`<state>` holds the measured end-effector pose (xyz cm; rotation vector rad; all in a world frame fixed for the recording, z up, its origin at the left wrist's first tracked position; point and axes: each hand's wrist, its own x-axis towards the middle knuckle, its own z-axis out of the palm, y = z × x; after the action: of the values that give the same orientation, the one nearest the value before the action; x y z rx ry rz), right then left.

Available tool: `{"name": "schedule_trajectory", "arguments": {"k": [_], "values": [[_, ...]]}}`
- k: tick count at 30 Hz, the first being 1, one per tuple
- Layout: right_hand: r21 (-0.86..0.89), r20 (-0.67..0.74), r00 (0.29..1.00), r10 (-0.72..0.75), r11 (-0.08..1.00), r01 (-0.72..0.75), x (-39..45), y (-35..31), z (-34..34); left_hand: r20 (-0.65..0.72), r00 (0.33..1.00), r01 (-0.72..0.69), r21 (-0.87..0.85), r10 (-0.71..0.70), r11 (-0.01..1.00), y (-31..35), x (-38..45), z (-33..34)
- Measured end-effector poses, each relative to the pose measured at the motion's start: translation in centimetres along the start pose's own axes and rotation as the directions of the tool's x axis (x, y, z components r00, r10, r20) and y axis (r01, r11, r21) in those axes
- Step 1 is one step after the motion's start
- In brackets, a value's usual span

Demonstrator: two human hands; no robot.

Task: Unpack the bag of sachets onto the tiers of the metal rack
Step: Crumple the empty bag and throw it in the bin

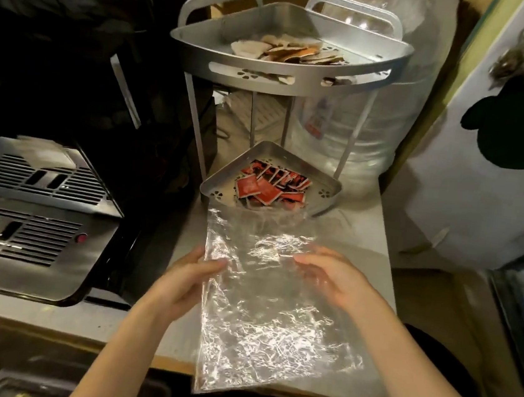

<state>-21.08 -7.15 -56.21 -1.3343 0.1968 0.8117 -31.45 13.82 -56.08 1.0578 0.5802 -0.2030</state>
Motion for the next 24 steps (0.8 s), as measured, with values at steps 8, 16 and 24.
{"name": "schedule_trajectory", "arguments": {"k": [8,16,24], "values": [[0.195,-0.018,0.983,-0.181,0.964,0.181,-1.1,-1.4,-2.7,0.090,0.953,-0.285,-0.062,0.289,0.957,0.7,0.9,1.2],[-0.217,0.079,0.997,-0.015,0.976,0.032,-1.5,-0.2,-3.6,0.063,0.961,-0.267,-0.020,0.268,0.964,0.8,1.9,1.8],[-0.232,0.099,0.986,-0.135,0.960,0.155,-1.5,-1.2,-5.0,0.168,0.979,-0.159,0.295,0.113,0.942,1.3,1.8,0.9]]}}
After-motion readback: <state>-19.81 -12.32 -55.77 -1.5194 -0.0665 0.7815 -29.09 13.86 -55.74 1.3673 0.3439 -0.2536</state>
